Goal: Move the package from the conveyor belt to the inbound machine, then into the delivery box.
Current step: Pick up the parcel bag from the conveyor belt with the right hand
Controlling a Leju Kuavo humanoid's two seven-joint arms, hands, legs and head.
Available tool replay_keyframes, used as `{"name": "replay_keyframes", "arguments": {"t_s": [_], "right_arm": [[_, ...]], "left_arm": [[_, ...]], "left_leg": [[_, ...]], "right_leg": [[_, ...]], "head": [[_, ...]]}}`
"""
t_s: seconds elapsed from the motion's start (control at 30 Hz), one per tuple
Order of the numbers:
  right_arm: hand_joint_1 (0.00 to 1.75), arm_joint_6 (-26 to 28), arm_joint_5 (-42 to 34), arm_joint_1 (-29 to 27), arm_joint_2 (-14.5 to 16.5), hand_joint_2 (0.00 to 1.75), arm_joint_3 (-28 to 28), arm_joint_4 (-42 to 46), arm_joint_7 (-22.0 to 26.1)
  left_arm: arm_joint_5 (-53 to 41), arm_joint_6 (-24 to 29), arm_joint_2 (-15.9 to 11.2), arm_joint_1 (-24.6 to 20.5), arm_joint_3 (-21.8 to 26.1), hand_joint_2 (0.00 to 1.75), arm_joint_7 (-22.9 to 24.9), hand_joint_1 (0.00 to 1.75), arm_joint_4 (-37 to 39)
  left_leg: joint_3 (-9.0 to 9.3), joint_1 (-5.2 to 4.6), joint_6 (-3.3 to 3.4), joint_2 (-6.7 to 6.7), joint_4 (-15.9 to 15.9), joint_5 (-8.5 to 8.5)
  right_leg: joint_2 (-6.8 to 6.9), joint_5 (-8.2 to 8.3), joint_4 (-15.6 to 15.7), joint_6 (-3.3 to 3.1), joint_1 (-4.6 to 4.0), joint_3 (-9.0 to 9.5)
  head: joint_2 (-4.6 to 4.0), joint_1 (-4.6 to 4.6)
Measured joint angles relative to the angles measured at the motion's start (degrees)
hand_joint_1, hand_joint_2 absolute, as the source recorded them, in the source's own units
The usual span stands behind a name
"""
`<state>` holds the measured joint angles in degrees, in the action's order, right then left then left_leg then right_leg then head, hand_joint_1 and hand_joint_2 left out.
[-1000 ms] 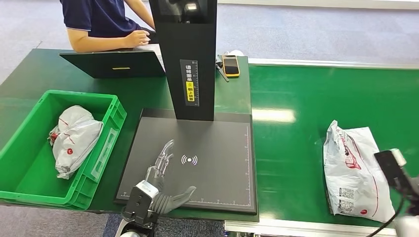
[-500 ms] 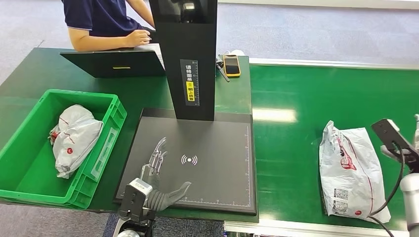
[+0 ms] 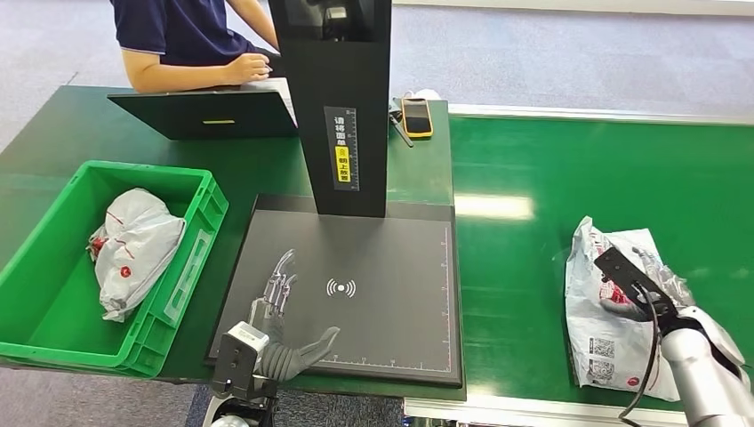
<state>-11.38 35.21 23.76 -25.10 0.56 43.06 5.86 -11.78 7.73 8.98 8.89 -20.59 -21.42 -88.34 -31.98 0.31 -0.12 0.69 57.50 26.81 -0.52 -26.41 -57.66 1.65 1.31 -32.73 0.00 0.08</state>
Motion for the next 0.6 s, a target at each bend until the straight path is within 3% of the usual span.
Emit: {"name": "replay_keyframes", "arguments": {"t_s": [0.23, 0.5, 0.53, 0.6], "right_arm": [[0.0, -7.11, -1.27, 1.29, -0.54, 1.75, 7.68, -0.49, -4.32], [0.0, -12.95, -1.42, 10.39, -1.01, 1.75, 19.04, -7.23, -5.45], [0.14, -13.31, -1.58, 11.08, -1.03, 1.75, 20.13, -7.82, -5.32], [1.01, -13.8, -2.24, 12.0, -1.2, 1.75, 22.14, -8.61, -5.05]], "left_arm": [[0.66, -0.33, -0.21, -0.76, 0.0, 1.75, -0.06, 0.0, 0.85], [1.15, -0.19, -0.21, -2.24, 0.01, 1.75, 0.04, 0.0, 1.59], [1.15, -0.15, -0.21, -2.31, 0.02, 1.75, 0.05, 0.0, 1.67], [1.15, -0.1, -0.21, -2.37, 0.02, 1.75, 0.05, 0.0, 1.75]], "left_leg": [[-0.02, 0.0, 0.0, -0.03, 0.0, 0.0], [0.0, 0.0, 0.01, -0.09, 0.03, -0.05], [0.0, 0.0, 0.01, -0.09, 0.03, -0.05], [-0.01, 0.0, 0.01, -0.08, 0.03, -0.05]], "right_leg": [[-0.03, 0.01, 0.0, 0.0, 0.01, -0.02], [-0.1, 0.07, 0.0, 0.03, 0.01, -0.04], [-0.1, 0.07, 0.0, 0.03, 0.0, -0.04], [-0.09, 0.07, 0.0, 0.03, 0.0, -0.04]], "head": [[0.0, 0.01], [0.0, 0.0], [0.0, 0.0], [0.0, -0.01]]}}
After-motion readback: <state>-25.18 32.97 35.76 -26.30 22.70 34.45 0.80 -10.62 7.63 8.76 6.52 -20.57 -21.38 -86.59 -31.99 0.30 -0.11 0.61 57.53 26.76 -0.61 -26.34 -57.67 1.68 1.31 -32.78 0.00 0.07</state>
